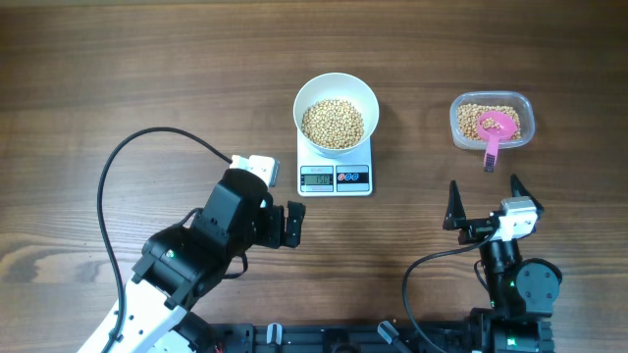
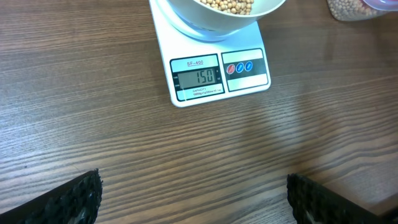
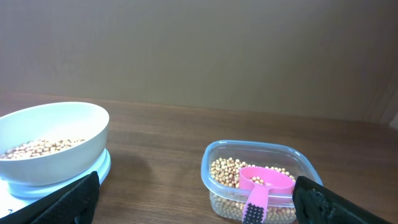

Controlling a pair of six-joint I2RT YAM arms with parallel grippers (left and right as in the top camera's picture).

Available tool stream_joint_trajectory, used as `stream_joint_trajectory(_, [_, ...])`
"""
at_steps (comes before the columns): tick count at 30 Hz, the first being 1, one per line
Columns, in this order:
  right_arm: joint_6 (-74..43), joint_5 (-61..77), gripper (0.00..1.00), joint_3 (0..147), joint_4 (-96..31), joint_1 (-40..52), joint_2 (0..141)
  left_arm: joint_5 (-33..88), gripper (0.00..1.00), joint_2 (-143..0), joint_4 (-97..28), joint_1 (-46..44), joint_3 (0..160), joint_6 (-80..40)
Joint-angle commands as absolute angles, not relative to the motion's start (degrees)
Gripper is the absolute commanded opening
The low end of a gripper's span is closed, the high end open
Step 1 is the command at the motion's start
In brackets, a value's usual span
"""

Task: Scoop item into bowl and weigh 150g on scale

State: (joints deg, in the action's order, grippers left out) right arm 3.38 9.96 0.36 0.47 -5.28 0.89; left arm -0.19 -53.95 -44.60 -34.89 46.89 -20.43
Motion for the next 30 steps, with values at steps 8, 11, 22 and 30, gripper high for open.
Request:
stream_joint_trajectory(8, [1.3, 3.9, 1.0, 0.3, 0.0, -5.0, 0.4, -1.1, 1.0, -54.0, -44.4, -35.1, 47.7, -19.7])
stream_joint_trajectory(11, [1.4, 3.8, 1.0, 0.3, 0.1, -5.0, 0.4, -1.1, 1.0, -54.0, -44.4, -35.1, 47.7, -19.7])
stream_joint_trajectory(22, [1.4, 3.8, 1.0, 0.3, 0.1, -5.0, 0.4, -1.1, 1.0, -54.0, -44.4, -35.1, 47.7, -19.7])
stream_joint_trajectory(30, [1.4, 3.8, 1.0, 0.3, 0.1, -5.0, 0.4, -1.1, 1.0, -54.0, -44.4, -35.1, 47.7, -19.7])
